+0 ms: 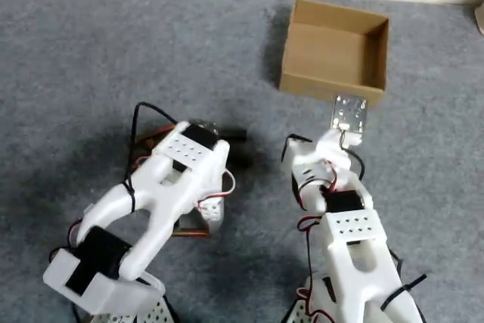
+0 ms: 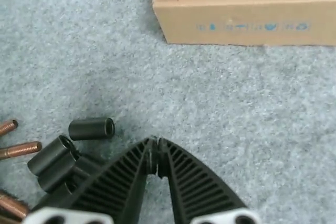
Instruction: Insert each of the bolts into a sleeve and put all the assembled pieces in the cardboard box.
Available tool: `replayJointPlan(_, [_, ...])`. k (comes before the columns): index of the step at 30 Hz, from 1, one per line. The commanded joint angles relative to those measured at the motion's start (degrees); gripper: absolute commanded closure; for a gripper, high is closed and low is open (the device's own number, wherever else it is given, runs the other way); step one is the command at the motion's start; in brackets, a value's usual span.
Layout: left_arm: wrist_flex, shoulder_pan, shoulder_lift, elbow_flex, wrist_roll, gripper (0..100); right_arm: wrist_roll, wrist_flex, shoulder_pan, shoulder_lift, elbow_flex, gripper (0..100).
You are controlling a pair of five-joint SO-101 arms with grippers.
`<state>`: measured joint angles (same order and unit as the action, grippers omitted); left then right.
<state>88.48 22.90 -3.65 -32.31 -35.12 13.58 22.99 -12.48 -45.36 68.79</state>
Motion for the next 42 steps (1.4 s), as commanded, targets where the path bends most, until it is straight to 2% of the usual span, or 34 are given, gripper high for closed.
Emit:
replayJointPlan(1, [6.9,1.0,-2.2,5.3,-5.6,79,0.5,-1.2,-0.5,-0.7,-0.6,99.5])
replayJointPlan(7, [9.5,0.5,-1.6,4.4,-16.1,78,0.5,-1.2,-0.5,-0.7,-0.6,99.5])
replayJointPlan(13, [9.3,0.1,-1.5,3.9,-17.1,78,0.5,-1.2,-0.5,-0.7,-0.6,99.5])
replayJointPlan(16, [5.2,-3.9,-1.5,3.6,-17.1,78,0.5,-1.2,-0.5,-0.7,-0.6,99.5])
replayJointPlan(21, [-8.4,-11.3,-1.5,-1.9,-17.1,78,0.5,-1.2,-0.6,-0.7,-0.6,99.5])
replayJointPlan(24, [-13.9,-11.6,-1.5,-6.6,-17.1,78,0.5,-1.2,-0.6,-0.7,-0.5,99.5])
replayJointPlan(27, [-14.5,-10.2,-1.5,-9.5,-17.2,78,0.5,-1.2,-0.6,-0.7,-0.5,99.5])
replayJointPlan(34, [-8.7,-7.1,-2.2,-9.5,-17.2,79,0.5,-1.2,-0.6,-0.7,-0.5,99.5])
replayJointPlan(42, [7.6,-7.0,-1.6,2.9,-17.2,79,0.5,-1.2,-0.6,-0.7,-0.5,99.5])
